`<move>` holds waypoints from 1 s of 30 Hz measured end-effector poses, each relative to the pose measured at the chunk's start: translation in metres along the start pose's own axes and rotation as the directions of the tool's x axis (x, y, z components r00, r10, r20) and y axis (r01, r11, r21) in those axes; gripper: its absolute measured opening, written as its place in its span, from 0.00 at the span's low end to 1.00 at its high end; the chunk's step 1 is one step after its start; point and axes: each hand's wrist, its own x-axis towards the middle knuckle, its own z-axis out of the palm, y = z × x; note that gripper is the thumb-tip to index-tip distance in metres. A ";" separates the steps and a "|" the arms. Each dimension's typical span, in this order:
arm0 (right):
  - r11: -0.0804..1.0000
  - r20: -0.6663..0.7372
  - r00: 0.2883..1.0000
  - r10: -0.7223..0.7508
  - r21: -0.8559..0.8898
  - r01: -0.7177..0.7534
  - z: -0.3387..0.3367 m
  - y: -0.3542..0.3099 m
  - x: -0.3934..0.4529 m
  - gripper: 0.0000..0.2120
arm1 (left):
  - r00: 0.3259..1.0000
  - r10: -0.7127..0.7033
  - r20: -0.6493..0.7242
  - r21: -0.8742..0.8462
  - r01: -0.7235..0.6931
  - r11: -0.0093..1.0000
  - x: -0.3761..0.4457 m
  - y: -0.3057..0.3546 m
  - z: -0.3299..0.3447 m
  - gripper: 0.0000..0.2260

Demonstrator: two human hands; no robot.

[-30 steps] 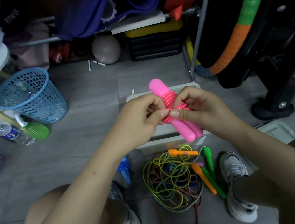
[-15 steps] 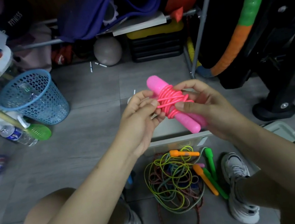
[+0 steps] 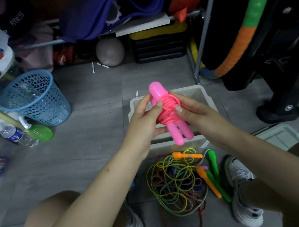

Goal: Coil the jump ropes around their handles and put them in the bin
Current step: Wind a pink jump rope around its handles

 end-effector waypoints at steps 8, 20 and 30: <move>0.987 -0.054 0.996 0.076 0.145 -0.067 0.011 0.001 0.008 0.17 | 0.998 -0.041 -0.056 0.066 0.044 0.997 0.003 -0.006 -0.008 0.24; 0.996 0.020 0.997 0.078 -0.037 -0.077 0.052 0.009 0.023 0.18 | 0.988 -0.045 -0.147 -0.101 0.030 0.994 -0.004 -0.030 -0.049 0.30; 0.910 0.141 0.908 0.395 0.075 -0.408 0.103 0.050 0.056 0.15 | 0.925 -0.179 -0.334 -0.101 0.153 0.983 0.004 -0.058 -0.135 0.19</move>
